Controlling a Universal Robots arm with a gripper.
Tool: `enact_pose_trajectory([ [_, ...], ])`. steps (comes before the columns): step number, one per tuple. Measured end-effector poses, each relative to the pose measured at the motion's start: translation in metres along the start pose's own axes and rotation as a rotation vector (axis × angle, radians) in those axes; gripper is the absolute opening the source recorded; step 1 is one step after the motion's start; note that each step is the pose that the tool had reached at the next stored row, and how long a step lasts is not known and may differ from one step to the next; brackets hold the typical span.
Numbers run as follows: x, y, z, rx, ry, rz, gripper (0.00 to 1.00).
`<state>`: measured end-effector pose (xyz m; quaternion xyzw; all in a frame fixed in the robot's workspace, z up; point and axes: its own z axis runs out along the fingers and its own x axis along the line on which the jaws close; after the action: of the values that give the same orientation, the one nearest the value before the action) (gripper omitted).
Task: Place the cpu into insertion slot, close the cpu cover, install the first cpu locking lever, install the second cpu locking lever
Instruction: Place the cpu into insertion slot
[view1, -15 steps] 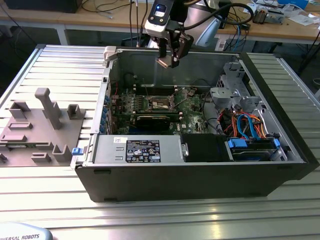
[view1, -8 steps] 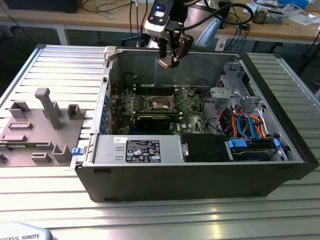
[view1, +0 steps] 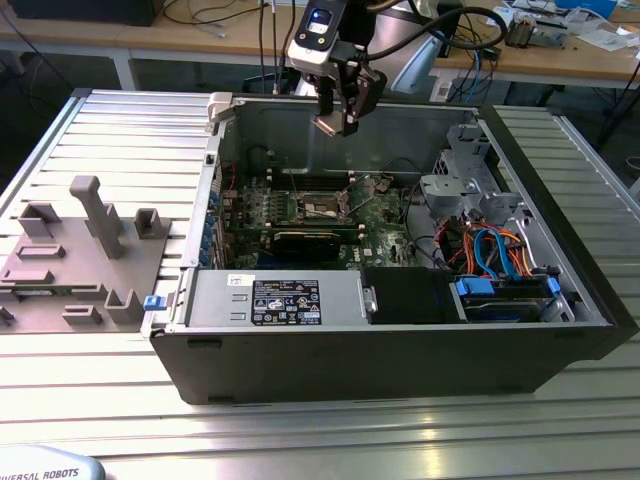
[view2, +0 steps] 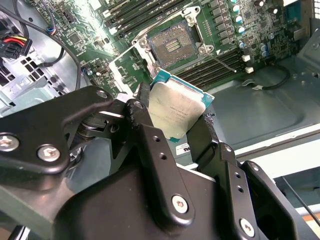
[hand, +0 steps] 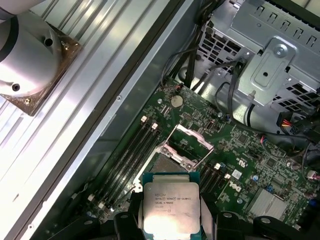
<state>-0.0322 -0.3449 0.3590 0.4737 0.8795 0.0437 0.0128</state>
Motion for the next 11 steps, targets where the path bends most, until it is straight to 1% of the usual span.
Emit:
enact_pose_trajectory([
  [11,0.0,0.0,0.0004,-0.0003,-0.0013,0.014,0.54],
])
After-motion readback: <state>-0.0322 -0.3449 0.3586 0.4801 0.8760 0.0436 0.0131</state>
